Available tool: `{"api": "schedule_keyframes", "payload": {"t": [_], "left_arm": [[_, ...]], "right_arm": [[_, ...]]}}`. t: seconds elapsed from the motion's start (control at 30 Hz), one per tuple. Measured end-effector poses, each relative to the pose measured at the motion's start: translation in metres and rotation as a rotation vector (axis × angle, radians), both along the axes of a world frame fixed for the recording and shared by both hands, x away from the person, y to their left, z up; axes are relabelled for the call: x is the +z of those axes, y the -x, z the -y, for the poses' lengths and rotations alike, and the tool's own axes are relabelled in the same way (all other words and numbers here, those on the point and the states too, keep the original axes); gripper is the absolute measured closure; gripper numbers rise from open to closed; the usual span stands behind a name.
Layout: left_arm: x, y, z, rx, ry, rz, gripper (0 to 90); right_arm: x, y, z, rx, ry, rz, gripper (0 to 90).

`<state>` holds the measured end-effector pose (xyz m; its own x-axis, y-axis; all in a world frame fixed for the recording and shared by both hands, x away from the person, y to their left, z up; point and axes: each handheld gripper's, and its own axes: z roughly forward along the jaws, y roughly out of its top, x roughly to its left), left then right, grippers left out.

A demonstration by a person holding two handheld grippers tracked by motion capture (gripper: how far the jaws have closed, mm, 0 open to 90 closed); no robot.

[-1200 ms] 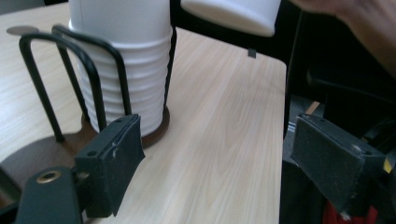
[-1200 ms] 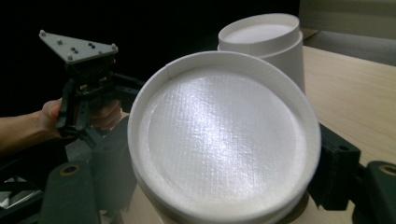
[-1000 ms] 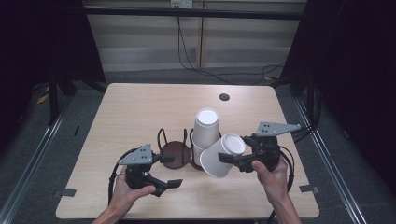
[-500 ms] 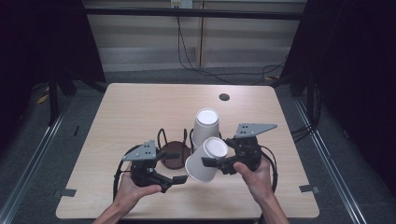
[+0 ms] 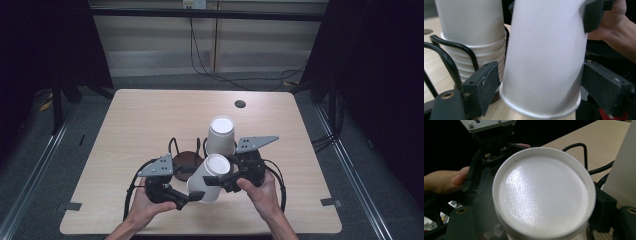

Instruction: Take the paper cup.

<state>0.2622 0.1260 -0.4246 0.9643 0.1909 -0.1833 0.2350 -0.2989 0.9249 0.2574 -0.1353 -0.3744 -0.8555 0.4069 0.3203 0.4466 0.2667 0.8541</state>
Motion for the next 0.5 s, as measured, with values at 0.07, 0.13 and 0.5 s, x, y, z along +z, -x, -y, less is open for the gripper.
{"api": "schedule_keyframes", "payload": {"t": [0.07, 0.13, 0.5], "left_arm": [[-0.003, 0.000, 0.002, 0.001, -0.009, 0.003, 14.8], [-0.004, 0.000, 0.003, -0.002, -0.010, -0.002, 12.4], [-0.009, 0.001, 0.012, -0.014, -0.022, -0.007, 6.9]], "right_arm": [[-0.001, 0.000, -0.003, 0.001, 0.001, -0.001, 24.8], [-0.002, -0.001, -0.004, -0.001, -0.004, -0.006, 24.8], [-0.004, -0.001, -0.014, 0.026, -0.016, -0.013, 25.0]]}}
